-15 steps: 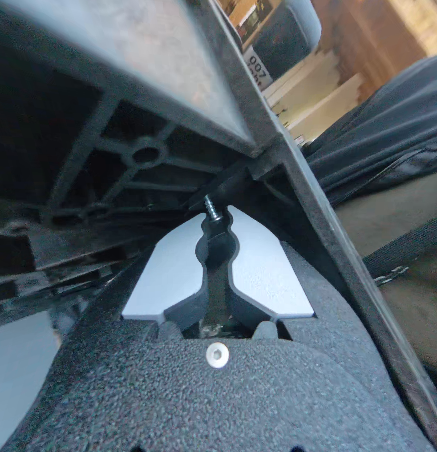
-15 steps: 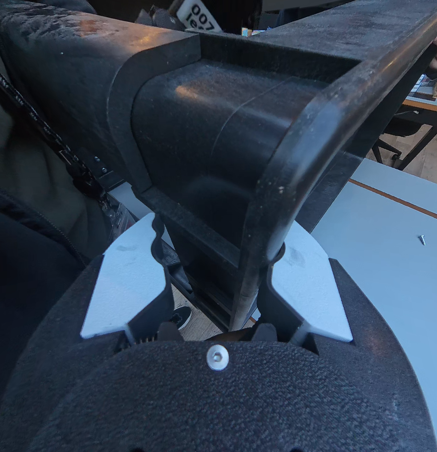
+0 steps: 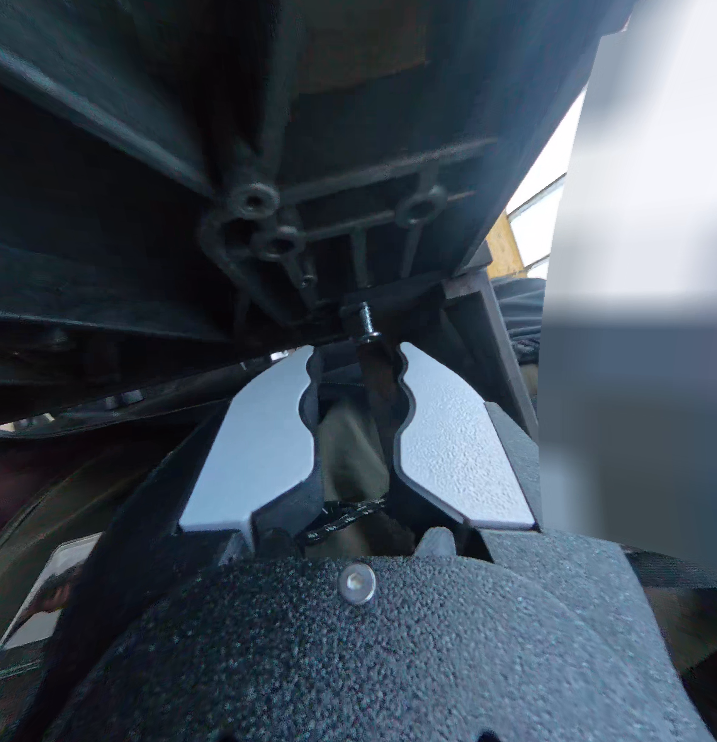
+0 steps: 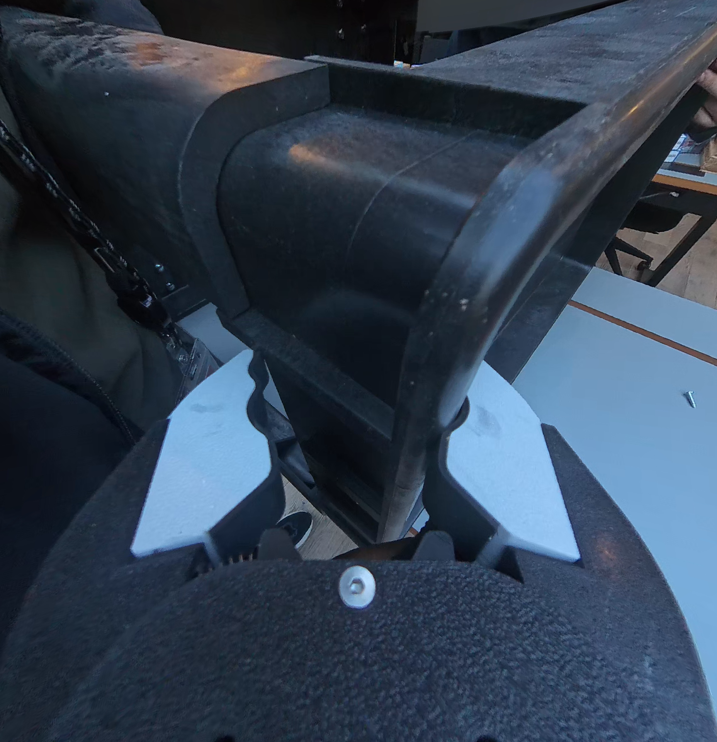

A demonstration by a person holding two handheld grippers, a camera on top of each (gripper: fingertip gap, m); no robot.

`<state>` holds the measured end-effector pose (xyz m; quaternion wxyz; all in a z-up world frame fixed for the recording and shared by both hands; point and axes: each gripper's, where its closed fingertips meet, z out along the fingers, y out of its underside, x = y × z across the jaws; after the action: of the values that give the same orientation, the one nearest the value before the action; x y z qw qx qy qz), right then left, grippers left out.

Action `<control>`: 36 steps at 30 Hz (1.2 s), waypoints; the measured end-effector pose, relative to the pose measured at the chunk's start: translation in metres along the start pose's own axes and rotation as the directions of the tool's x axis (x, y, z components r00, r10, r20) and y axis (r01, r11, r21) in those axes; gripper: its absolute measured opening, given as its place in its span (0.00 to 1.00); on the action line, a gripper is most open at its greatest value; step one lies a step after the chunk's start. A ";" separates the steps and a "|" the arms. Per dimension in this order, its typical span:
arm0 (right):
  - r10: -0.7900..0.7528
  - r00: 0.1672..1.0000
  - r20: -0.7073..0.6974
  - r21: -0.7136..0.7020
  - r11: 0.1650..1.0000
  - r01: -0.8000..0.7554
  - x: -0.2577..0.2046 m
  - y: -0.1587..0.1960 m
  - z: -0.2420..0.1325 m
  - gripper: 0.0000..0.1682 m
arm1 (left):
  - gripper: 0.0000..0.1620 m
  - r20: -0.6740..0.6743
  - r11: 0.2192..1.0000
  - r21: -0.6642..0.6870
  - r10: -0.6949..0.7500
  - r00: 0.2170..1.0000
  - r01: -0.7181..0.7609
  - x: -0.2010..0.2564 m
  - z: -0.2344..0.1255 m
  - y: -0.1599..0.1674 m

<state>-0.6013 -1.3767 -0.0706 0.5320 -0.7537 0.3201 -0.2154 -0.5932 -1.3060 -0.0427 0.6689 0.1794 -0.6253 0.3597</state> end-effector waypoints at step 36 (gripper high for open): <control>0.057 0.937 -0.344 0.311 0.949 0.057 -0.088 0.015 -0.039 0.27 | 0.41 0.732 0.135 -0.315 0.664 -0.150 -0.939 0.225 -0.016 0.003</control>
<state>-0.6928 -1.3430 -0.0702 0.5807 -0.6084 0.3705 -0.3940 -0.5926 -1.2350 0.1718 -0.0953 -0.0247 -0.7245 0.6822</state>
